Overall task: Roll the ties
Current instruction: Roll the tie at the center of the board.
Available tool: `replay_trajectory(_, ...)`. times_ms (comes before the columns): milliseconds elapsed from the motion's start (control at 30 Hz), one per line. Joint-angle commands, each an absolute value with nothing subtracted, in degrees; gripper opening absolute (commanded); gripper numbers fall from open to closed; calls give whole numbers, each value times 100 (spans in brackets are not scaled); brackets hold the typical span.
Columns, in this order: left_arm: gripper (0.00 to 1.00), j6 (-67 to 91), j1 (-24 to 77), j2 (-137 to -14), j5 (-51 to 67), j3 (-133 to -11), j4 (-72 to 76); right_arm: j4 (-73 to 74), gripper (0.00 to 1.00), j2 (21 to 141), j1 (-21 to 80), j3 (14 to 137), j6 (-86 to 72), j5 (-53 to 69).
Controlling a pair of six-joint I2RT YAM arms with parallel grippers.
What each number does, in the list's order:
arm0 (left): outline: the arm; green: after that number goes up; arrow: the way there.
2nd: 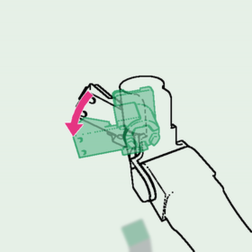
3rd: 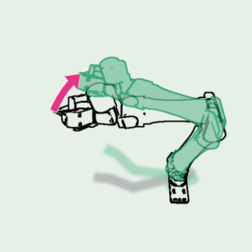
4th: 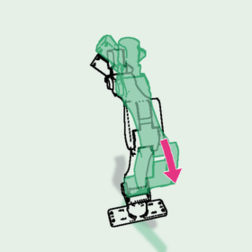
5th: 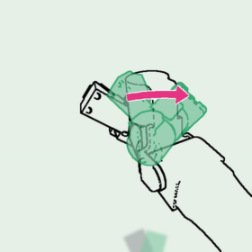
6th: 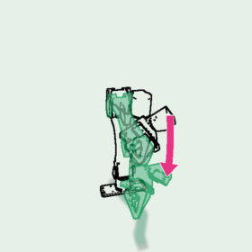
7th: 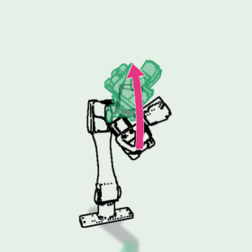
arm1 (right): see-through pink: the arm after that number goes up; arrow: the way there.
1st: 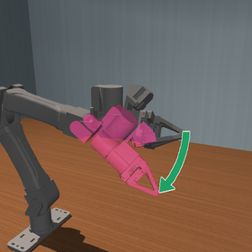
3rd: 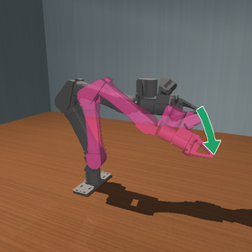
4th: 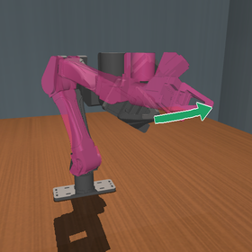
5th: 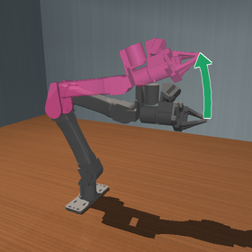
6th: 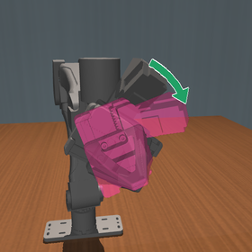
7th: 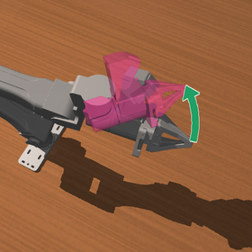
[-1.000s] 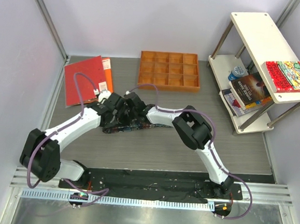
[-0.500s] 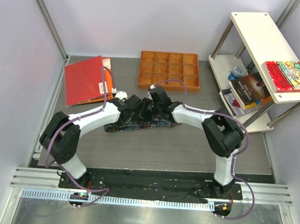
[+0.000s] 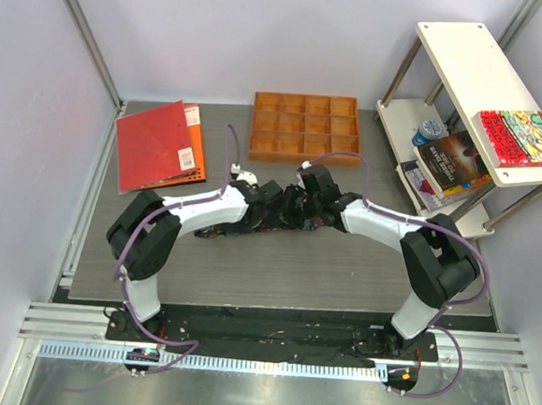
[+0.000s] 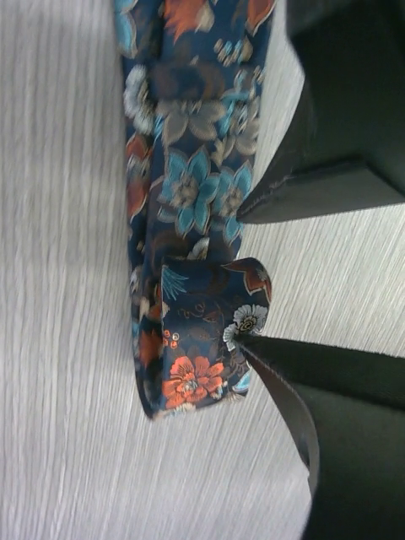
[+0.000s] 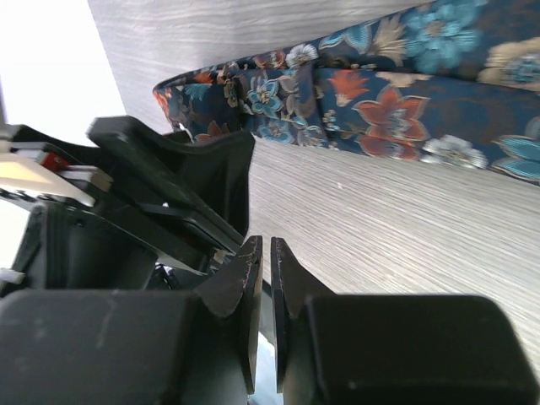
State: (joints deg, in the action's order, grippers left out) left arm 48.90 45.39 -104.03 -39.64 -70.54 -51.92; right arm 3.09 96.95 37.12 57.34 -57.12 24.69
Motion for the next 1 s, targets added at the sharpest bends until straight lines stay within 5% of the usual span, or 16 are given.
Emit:
replay_trajectory(0,59,4984,4667,-10258,-3824,-7347,-5168,483,15,9238,3630,5783,-5537,2321)
replay_trajectory(333,80,4579,4579,-9081,-3148,-7217,-5098,650,15,9685,3875,6556,-5555,2391)
replay_trajectory(667,80,4149,2964,-7078,-1752,-5617,-4509,1204,15,11047,4692,8548,-5432,2171)
replay_trajectory(967,75,4007,1451,-6574,-572,-4790,-3991,1283,13,12198,4869,9509,-5423,2346)
